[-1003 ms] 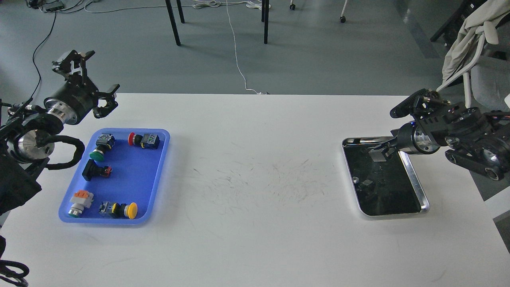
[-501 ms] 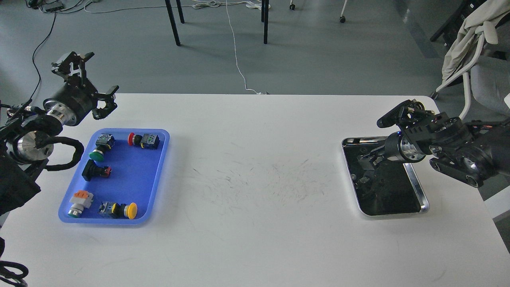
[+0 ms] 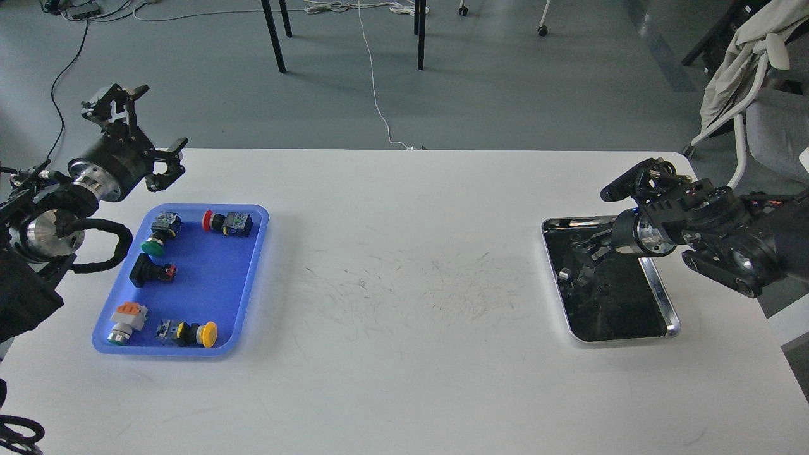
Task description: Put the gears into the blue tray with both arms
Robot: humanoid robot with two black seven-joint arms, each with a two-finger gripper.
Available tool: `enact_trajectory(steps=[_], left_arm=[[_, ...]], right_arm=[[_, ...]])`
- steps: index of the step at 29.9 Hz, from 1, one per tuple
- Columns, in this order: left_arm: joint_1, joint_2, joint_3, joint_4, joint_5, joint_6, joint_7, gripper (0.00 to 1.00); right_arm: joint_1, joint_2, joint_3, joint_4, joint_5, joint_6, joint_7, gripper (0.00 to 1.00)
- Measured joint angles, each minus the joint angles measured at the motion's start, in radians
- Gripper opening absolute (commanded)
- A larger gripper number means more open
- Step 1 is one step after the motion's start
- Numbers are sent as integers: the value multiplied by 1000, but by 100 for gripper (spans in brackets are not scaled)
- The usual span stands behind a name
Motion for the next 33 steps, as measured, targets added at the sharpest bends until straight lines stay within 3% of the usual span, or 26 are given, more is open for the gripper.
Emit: enact_trajectory(steps=[19,33], left_arm=[[1,3,0,0,0,0,0,100],[2,3,-1,0,-1,-1,-1,100]], right_arm=[[0,21,-3,-6,0,-5,5,50],[-14,20,-4,-26,-1,-3,11,33]])
